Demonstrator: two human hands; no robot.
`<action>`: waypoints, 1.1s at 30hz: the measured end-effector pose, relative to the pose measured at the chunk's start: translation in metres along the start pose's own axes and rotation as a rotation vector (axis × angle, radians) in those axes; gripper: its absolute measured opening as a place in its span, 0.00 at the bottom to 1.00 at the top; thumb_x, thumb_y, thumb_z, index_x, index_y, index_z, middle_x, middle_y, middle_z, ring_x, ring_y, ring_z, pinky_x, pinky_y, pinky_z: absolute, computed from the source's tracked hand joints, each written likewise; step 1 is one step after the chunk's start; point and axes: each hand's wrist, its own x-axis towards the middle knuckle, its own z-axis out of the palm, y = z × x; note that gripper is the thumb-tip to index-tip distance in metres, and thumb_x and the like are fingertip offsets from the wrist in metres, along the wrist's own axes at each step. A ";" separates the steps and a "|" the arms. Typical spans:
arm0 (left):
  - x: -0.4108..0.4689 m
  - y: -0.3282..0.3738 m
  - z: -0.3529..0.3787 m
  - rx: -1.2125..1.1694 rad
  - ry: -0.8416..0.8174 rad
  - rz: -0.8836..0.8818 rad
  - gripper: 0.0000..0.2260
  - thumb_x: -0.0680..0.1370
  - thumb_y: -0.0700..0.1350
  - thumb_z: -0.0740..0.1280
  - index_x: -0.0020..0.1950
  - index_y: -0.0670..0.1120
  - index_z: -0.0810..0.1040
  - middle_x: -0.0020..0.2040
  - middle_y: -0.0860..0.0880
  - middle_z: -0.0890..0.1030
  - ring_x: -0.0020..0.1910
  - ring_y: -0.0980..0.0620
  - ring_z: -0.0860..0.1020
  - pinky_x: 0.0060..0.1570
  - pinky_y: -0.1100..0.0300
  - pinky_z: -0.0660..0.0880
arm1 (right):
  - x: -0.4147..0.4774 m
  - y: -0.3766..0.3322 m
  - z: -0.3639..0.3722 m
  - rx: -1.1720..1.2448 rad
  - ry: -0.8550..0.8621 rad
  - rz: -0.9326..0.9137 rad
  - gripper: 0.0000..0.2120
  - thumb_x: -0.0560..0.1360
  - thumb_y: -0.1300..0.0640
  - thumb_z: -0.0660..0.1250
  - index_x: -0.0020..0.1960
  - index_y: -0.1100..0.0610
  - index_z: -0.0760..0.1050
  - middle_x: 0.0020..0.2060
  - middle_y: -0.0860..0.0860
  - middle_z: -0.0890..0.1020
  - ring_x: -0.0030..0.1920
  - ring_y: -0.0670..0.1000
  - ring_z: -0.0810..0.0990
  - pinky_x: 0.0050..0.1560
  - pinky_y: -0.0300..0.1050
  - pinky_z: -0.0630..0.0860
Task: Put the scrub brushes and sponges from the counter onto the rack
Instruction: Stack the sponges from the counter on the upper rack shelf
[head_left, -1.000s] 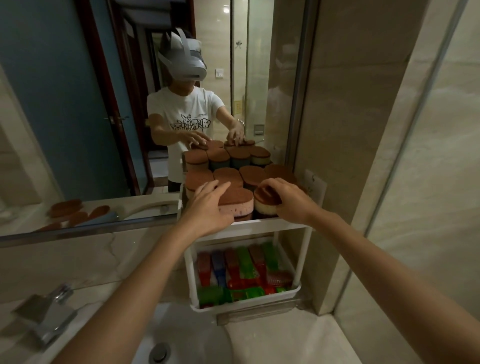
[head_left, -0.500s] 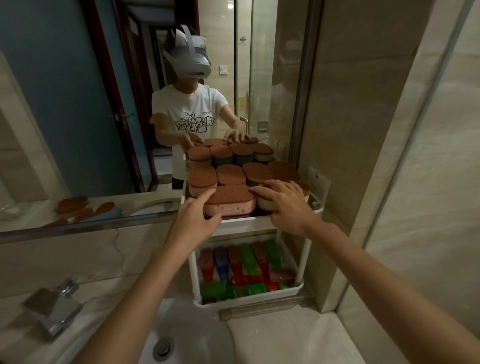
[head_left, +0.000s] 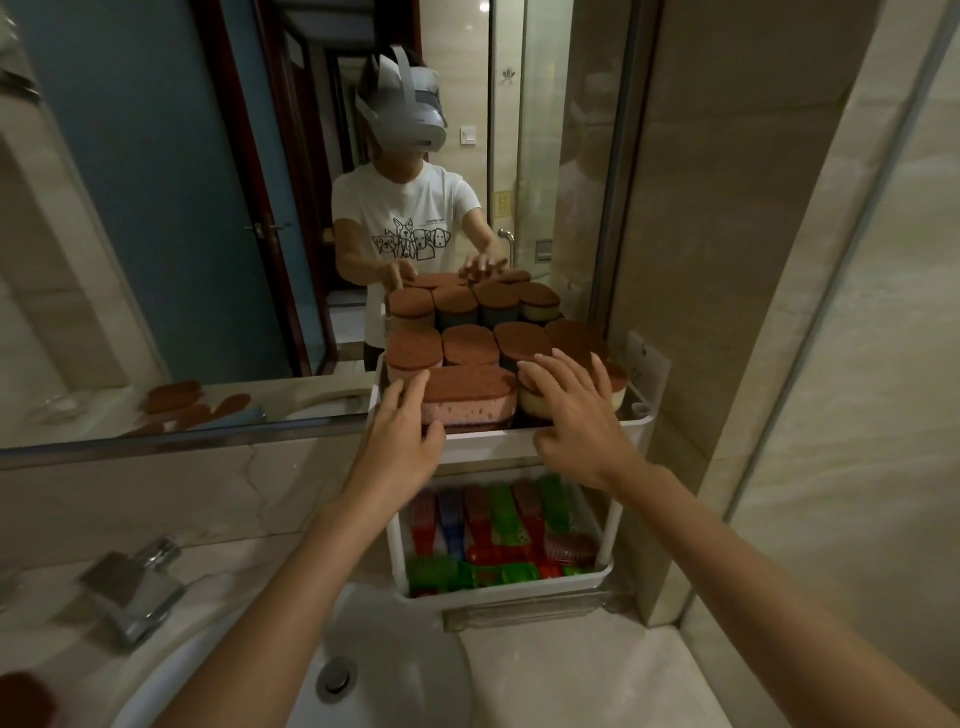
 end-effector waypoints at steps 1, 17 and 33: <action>-0.003 0.003 -0.002 -0.015 0.033 0.001 0.25 0.80 0.44 0.58 0.77 0.48 0.54 0.77 0.47 0.56 0.75 0.48 0.59 0.70 0.56 0.61 | -0.003 -0.004 0.002 0.016 0.064 -0.041 0.33 0.69 0.57 0.60 0.74 0.55 0.59 0.74 0.54 0.63 0.77 0.55 0.53 0.76 0.55 0.38; -0.163 -0.125 -0.058 -0.117 0.306 -0.659 0.13 0.77 0.39 0.61 0.60 0.42 0.78 0.56 0.42 0.82 0.54 0.46 0.79 0.47 0.66 0.66 | -0.066 -0.198 0.115 0.638 -0.276 -0.241 0.19 0.68 0.62 0.60 0.58 0.61 0.77 0.54 0.57 0.80 0.49 0.57 0.81 0.54 0.48 0.76; -0.308 -0.376 -0.160 0.009 0.061 -1.075 0.12 0.78 0.39 0.58 0.54 0.33 0.76 0.56 0.35 0.79 0.57 0.38 0.76 0.54 0.50 0.72 | -0.110 -0.449 0.283 0.395 -0.879 -0.255 0.25 0.77 0.57 0.60 0.73 0.52 0.60 0.68 0.60 0.67 0.63 0.61 0.72 0.64 0.50 0.69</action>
